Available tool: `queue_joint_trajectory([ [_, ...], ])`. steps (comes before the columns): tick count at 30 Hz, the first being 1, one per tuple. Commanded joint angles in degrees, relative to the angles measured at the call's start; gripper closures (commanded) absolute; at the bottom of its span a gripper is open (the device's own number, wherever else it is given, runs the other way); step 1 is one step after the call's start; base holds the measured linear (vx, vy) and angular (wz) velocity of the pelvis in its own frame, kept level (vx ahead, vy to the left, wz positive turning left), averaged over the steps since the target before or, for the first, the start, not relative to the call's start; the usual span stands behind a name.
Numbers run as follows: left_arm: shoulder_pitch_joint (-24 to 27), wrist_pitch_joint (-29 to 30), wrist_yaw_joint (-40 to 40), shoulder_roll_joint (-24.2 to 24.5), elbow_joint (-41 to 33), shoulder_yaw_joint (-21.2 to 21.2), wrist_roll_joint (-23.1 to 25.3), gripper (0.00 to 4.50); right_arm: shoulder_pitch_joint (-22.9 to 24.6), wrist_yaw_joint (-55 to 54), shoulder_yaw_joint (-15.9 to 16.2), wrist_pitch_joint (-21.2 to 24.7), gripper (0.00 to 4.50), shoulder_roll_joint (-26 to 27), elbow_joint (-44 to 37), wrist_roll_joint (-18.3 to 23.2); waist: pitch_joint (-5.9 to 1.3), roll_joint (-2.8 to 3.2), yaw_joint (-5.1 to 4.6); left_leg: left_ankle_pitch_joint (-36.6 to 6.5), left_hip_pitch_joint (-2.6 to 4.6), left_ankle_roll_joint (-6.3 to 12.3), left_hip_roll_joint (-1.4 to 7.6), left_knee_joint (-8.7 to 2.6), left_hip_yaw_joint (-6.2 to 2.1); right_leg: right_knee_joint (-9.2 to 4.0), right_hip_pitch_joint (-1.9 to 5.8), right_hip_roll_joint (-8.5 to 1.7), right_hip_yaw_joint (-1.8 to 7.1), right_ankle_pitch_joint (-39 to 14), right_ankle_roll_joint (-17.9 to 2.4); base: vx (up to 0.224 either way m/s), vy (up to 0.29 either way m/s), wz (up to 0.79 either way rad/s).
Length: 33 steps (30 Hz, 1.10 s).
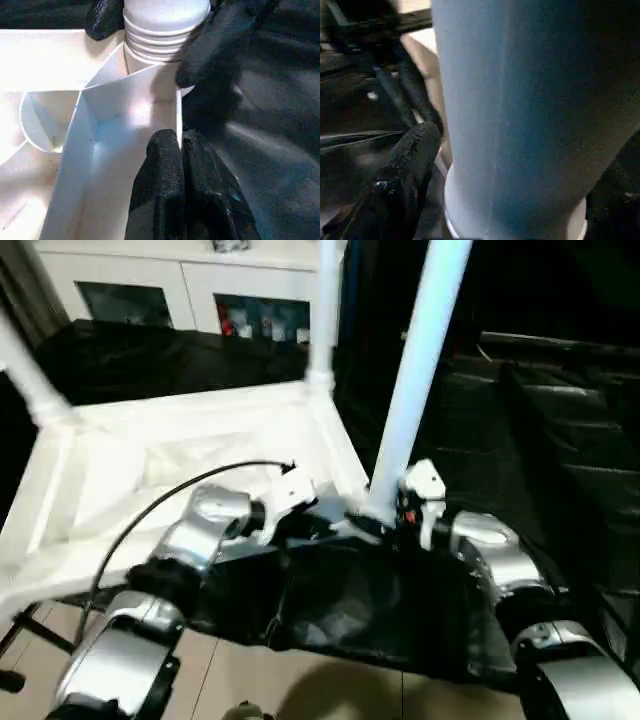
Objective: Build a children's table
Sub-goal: Rotate leg to tighten
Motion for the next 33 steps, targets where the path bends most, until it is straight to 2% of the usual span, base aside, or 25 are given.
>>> queue_joint_trajectory([
  [1, -0.3, -1.4, -1.2, -0.8, -2.9, -0.5, -2.4, 4.5, 1.1, 7.2, 3.9, 0.9, 1.07, 0.9, -3.5, 0.9, -3.77, -0.61, 0.21, -9.8, 0.21, 5.03, 2.78, -3.69, -0.62, -4.04, 3.32, -5.29, 2.92, -10.0, -13.5, 0.0, 0.0, 0.0],
  [2, 0.6, -1.2, -2.9, 0.1, -4.2, -0.7, -2.7, 4.5, 2.3, 10.6, 5.0, 2.6, 1.07, 0.0, -5.7, 1.6, -3.78, -0.98, 0.24, -9.4, 0.18, 5.22, 2.82, -3.66, -0.55, -4.05, 3.25, -5.36, 2.98, -10.2, -13.2, 0.0, 0.0, 0.0],
  [4, 1.0, -1.1, -3.4, 0.5, -4.8, -0.8, -2.7, 4.5, 2.8, 11.7, 5.5, 3.2, 1.42, -0.3, -6.5, 1.8, -3.8, -0.79, 0.39, -8.9, 0.18, 5.53, 2.95, -3.67, -0.58, -3.98, 3.12, -5.4, 2.97, -9.9, -13.0, 0.0, 0.0, 0.0],
  [7, 1.4, -0.8, -4.3, 0.9, -5.5, -0.9, -3.1, 4.5, 3.4, 13.1, 6.1, 3.9, 1.45, -0.8, -7.6, 2.1, -3.74, -0.88, 0.54, -8.9, 0.22, 5.09, 2.77, -3.69, -0.53, -4.18, 3.01, -5.35, 2.93, -11.3, -12.6, 0.0, 0.0, 0.0],
  [9, 1.8, -0.4, -4.0, 1.1, -6.0, -0.7, -3.1, 4.5, 3.6, 13.3, 6.5, 3.8, 1.7, -0.4, -7.4, 1.6, -3.72, -1.37, 0.67, -8.6, 0.1, 5.0, 2.7, -3.68, -0.51, -4.18, 3.03, -5.43, 2.95, -12.2, -12.1, 0.0, 0.0, 0.0],
  [12, 2.0, 0.4, -2.0, 0.7, -6.2, 0.2, -3.0, 4.5, 3.8, 12.3, 6.6, 4.0, 1.75, 0.4, -7.5, 1.0, -3.72, -1.17, 0.68, -8.3, 0.16, 4.77, 2.7, -3.68, -0.52, -4.2, 2.88, -5.37, 2.95, -12.4, -11.8, 0.0, 0.0, 0.0],
  [13, 1.8, 0.9, -0.6, 0.3, -6.0, 0.6, -2.9, 4.5, 3.8, 10.9, 6.3, 4.1, 1.77, 0.8, -7.4, 0.8, -3.74, -1.11, 0.61, -8.2, 0.16, 4.67, 2.68, -3.67, -0.5, -4.18, 2.9, -5.35, 2.96, -12.1, -11.8, 0.0, 0.0, 0.0],
  [14, 1.1, 1.7, 3.4, -0.9, -4.9, 1.5, -2.2, 4.5, 3.3, 4.5, 5.0, 4.0, 1.78, 2.4, -6.1, -0.1, -3.64, -1.15, 0.58, -8.4, 0.14, 4.45, 2.65, -3.72, -0.52, -4.26, 2.89, -5.37, 2.98, -12.6, -11.6, 0.0, 0.0, 0.0],
  [15, 1.1, 1.7, 3.4, -0.9, -4.9, 1.5, -2.2, 4.5, 3.3, 4.5, 5.0, 4.0, 1.78, 2.4, -6.1, -0.1, -3.57, -1.13, 0.48, -8.7, 0.18, 4.1, 2.63, -3.79, -0.54, -4.31, 2.77, -5.38, 3.0, -13.2, -11.4, 0.0, 0.0, 0.0],
  [16, 0.2, 2.1, 7.2, -2.0, -3.6, 2.0, -1.3, 4.5, 2.0, -4.1, 3.8, 4.0, 1.78, 3.9, -3.5, -1.9, -3.55, -1.19, 0.42, -9.4, 0.23, 3.61, 2.5, -3.85, -0.64, -4.57, 2.86, -5.49, 2.95, -15.2, -11.0, 0.0, 0.0, 0.0],
  [17, 0.0, 2.1, 7.9, -2.2, -3.3, 2.1, -1.2, 4.5, 1.7, -5.8, 3.6, 4.1, 1.78, 4.2, -2.9, -2.3, -3.45, -1.13, 0.12, -9.9, 0.4, 2.78, 2.46, -3.99, -0.68, -4.78, 2.58, -5.5, 3.04, -17.0, -10.4, 0.0, 0.0, 0.0],
  [19, -1.5, 3.3, 12.5, -4.0, -1.8, 2.5, -0.5, 4.5, 0.3, -14.9, 2.2, 3.9, 1.78, 6.1, 0.2, -3.7, -3.4, -1.18, -0.45, -10.8, 0.32, 1.69, 2.31, -4.22, -0.85, -5.02, 2.74, -5.48, 2.97, -19.7, -9.4, 0.0, 0.0, 0.0],
  [20, -2.2, 3.8, 14.7, -4.8, -1.0, 2.8, -0.2, 4.5, -0.2, -18.3, 1.5, 4.3, 1.78, 6.9, 1.4, -3.8, -3.45, -1.19, -0.67, -11.2, 0.5, 1.24, 2.34, -4.21, -0.89, -5.09, 2.64, -5.48, 3.05, -19.9, -9.2, 0.0, 0.0, 0.0],
  [21, -2.2, 3.8, 14.7, -4.8, -1.0, 2.8, -0.2, 4.5, -0.2, -18.3, 1.5, 4.3, 1.78, 6.9, 1.4, -3.8, -3.48, -1.21, -0.8, -11.1, 0.51, 1.18, 2.32, -4.21, -0.88, -5.04, 2.63, -5.41, 3.09, -19.4, -9.3, 0.0, 0.0, 0.0],
  [22, -3.7, 5.0, 19.3, -7.0, 0.6, 3.0, 0.6, 4.5, -1.5, -25.8, 0.0, 5.5, 1.78, 8.9, 3.7, -4.0, -3.53, -1.11, -0.97, -10.5, 0.46, 1.5, 2.33, -4.19, -0.81, -4.87, 2.63, -5.35, 3.19, -16.9, -10.0, 0.0, 0.0, 0.0],
  [24, -4.6, 5.6, 21.8, -8.3, 1.7, 3.0, 1.0, 4.5, -2.3, -30.7, -0.4, 6.0, 1.78, 10.1, 5.1, -4.6, -3.65, -1.02, -1.07, -10.1, 0.51, 1.38, 2.24, -4.1, -0.8, -4.73, 2.7, -5.29, 3.2, -15.4, -10.3, 0.0, 0.0, 0.0],
  [25, -5.9, 6.4, 25.9, -10.8, 3.5, 2.9, 1.7, 4.5, -3.6, -37.4, -0.9, 6.0, 1.78, 11.9, 7.2, -5.5, -3.9, -0.9, -1.04, -7.9, 0.38, 1.7, 2.16, -3.87, -0.71, -4.32, 2.83, -5.29, 3.27, -11.3, -11.1, 0.0, 0.0, 0.0],
  [27, -6.2, 6.4, 26.8, -11.6, 3.9, 2.7, 1.9, 4.5, -3.9, -38.6, -0.7, 5.4, 1.78, 12.5, 7.6, -5.9, -4.09, -1.02, -0.91, -6.8, 0.44, 2.35, 1.98, -3.66, -0.57, -4.15, 3.05, -5.22, 3.2, -8.4, -11.7, 0.0, 0.0, 0.0],
  [28, -6.5, 6.1, 27.6, -12.5, 4.5, 2.4, 2.2, 4.5, -4.4, -39.9, -0.8, 4.2, 1.78, 13.5, 8.4, -6.4, -4.11, -0.83, -0.76, -5.9, 0.13, 3.17, 1.93, -3.58, -0.55, -3.93, 3.23, -5.27, 3.22, -6.3, -12.1, 0.0, 0.0, 0.0],
  [30, -6.7, 5.7, 27.5, -13.0, 4.9, 2.3, 2.3, 4.5, -4.9, -40.4, -1.1, 3.5, 1.78, 14.1, 9.0, -6.3, -4.21, -1.0, -0.71, -4.9, 0.08, 3.9, 1.94, -3.51, -0.56, -3.68, 3.35, -5.18, 3.16, -4.1, -12.4, 0.0, 0.0, 0.0],
  [31, -6.9, 5.4, 27.4, -13.1, 5.2, 2.2, 2.3, 4.5, -5.2, -41.0, -1.3, 3.2, 1.43, 14.4, 9.4, -6.2, -4.16, -0.88, -0.67, -5.0, 0.09, 4.46, 1.92, -3.47, -0.51, -3.72, 3.32, -5.23, 3.14, -3.6, -12.7, 0.0, 0.0, 0.0],
  [32, -6.8, 4.9, 26.6, -12.9, 5.0, 2.1, 2.3, 4.5, -5.4, -40.0, -1.5, 3.0, 1.43, 14.4, 9.3, -5.6, -4.07, -0.69, -0.63, -5.7, 0.13, 4.59, 1.99, -3.54, -0.54, -3.89, 3.33, -5.31, 3.11, -4.6, -12.8, 0.0, 0.0, 0.0],
  [33, -6.6, 4.2, 25.2, -12.4, 4.7, 1.9, 2.2, 4.5, -5.7, -38.7, -1.9, 2.9, 1.22, 14.3, 9.2, -4.9, -4.02, -0.69, -0.69, -6.7, 0.19, 4.44, 2.06, -3.62, -0.55, -4.04, 3.33, -5.27, 3.08, -6.0, -12.6, 0.0, 0.0, 0.0],
])
